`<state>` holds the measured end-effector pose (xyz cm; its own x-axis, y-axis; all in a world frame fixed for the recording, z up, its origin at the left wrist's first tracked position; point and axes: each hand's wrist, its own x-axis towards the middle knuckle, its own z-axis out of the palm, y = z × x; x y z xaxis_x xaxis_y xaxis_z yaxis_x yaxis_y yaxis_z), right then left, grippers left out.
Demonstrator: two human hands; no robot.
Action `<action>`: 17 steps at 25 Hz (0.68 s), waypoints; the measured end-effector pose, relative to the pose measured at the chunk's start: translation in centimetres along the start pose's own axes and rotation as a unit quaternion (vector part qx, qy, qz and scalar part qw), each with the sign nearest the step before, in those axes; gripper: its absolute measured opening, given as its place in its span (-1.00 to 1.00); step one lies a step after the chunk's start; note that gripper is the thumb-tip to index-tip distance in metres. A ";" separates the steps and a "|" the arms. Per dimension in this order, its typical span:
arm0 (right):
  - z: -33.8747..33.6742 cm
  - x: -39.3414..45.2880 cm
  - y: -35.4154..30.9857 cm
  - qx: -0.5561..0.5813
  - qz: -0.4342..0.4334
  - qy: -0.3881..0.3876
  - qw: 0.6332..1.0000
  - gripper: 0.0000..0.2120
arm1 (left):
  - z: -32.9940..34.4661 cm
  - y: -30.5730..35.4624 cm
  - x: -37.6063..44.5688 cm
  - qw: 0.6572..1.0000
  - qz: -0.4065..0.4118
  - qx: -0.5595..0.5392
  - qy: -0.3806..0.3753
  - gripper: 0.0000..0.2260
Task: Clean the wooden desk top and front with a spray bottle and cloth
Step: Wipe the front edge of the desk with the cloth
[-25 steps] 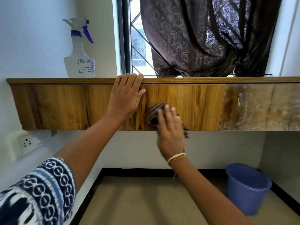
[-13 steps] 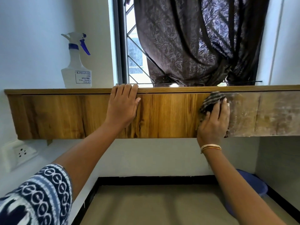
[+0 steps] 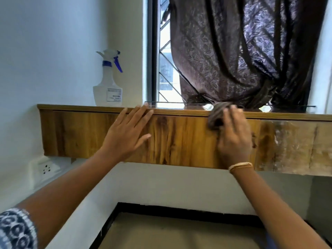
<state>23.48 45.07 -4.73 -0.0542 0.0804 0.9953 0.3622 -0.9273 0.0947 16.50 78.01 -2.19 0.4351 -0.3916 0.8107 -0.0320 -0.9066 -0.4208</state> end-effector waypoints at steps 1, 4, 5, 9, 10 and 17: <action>-0.1 -0.1 0.0 -0.004 0.113 0.029 0.993 -0.57 | 0.1 -1.4 -1.8 1.000 -0.014 0.002 -0.015 -0.32; 1.4 0.4 -3.9 -0.005 0.233 0.070 0.970 -0.58 | 0.8 -5.3 -5.9 0.993 -0.086 -0.010 -0.076 -0.04; 2.1 0.9 -5.9 0.004 0.201 0.064 0.978 -0.57 | 1.0 -6.3 -6.7 0.989 -0.118 -0.019 -0.092 0.03; 4.8 2.4 -13.7 0.040 0.067 0.004 0.997 -0.50 | 2.3 -8.6 -8.6 0.974 -0.186 -0.043 -0.119 0.18; 5.4 2.8 -15.9 0.050 0.041 -0.008 0.998 -0.49 | 2.6 -9.4 -9.3 0.971 -0.200 -0.048 -0.122 0.20; 9.8 5.3 -28.2 0.079 -0.085 -0.075 0.990 -0.45 | 3.4 -15.5 -14.3 0.948 -0.279 -0.078 -0.130 0.27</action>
<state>22.11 75.21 -1.90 0.0066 0.2952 0.9554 0.5014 -0.8276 0.2523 13.86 98.20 -8.63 0.6297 0.1904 0.7532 0.1449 -0.9813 0.1270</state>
